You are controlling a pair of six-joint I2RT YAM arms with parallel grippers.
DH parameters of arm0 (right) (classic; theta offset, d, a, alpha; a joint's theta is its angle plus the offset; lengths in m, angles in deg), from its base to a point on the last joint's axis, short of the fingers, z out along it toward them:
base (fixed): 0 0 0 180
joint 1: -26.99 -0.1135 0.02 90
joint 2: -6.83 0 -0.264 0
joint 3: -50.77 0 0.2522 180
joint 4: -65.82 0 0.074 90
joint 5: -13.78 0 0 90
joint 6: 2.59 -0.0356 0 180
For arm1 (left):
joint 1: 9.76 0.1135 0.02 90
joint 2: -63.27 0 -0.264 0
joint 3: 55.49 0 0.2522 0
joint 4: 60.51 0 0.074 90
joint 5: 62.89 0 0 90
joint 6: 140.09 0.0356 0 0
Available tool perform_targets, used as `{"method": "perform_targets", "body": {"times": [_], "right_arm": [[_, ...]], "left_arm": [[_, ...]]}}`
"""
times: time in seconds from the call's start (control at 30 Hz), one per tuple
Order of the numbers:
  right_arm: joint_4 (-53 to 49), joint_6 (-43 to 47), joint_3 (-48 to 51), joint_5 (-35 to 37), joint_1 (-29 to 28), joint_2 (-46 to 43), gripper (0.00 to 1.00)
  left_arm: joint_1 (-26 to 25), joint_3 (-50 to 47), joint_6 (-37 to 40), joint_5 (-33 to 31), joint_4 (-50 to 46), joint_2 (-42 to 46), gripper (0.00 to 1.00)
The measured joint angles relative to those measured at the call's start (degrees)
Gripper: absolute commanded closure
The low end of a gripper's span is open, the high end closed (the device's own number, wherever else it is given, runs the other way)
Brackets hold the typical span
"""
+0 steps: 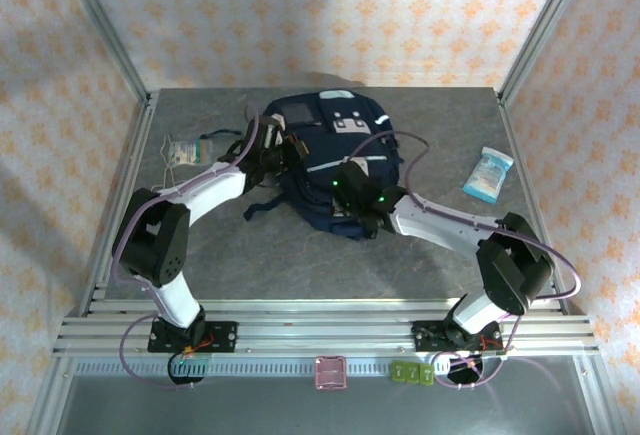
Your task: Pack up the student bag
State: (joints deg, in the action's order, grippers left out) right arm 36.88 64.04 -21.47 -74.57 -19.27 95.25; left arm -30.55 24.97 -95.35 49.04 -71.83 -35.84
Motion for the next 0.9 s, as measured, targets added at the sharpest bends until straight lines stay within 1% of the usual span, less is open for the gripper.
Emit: {"method": "perform_targets", "body": {"times": [0.03, 0.13, 0.2, 0.23, 0.4, 0.53, 0.63, 0.7, 0.8, 0.9], "right_arm": [[0.81, -0.2, 0.0, -0.87, -0.42, 0.17, 1.0], [2.62, -1.03, -0.81, -3.02, -1.22, 1.84, 1.0], [3.41, -1.4, -2.19, -3.89, -1.33, 3.72, 1.0], [3.91, -1.55, -2.86, -4.55, -1.29, 4.68, 1.0], [5.79, -2.58, -3.5, -7.8, -0.26, 6.38, 1.0], [6.38, -3.13, -3.5, -9.22, 0.2, 6.73, 1.0], [7.08, -3.58, -3.5, -9.51, 0.2, 6.73, 1.0], [7.39, -3.67, -3.5, -9.86, 0.2, 6.73, 1.0], [7.74, -3.87, -3.48, -10.23, 0.2, 6.73, 1.0], [7.96, -4.04, -3.34, -10.54, 0.2, 6.73, 1.0]], "left_arm": [[0.09, 0.68, 0.79, -0.13, -0.35, -0.31, 0.9], [0.28, 1.38, 2.34, -1.9, -0.5, -0.15, 0.68], [0.66, 1.03, 3.04, -3.13, -0.35, 1.01, 0.6], [0.96, 0.2, 3.19, -3.67, -0.07, 2.29, 0.57], [1.44, -6.82, 3.02, -5.09, 0.59, 11.41, 0.54], [0.76, -14.84, 0.2, -5.55, 1.62, 17.53, 0.52], [-1.75, -20.11, -2.86, -5.73, 2.97, 18.67, 0.52], [-3.78, -21.99, -4.44, -5.7, 3.39, 18.34, 0.52], [-6.34, -22.4, -6.01, -5.81, 4.59, 17.25, 0.53], [-6.97, -21.77, -6.86, -5.9, 6.36, 15.8, 0.56]]}}
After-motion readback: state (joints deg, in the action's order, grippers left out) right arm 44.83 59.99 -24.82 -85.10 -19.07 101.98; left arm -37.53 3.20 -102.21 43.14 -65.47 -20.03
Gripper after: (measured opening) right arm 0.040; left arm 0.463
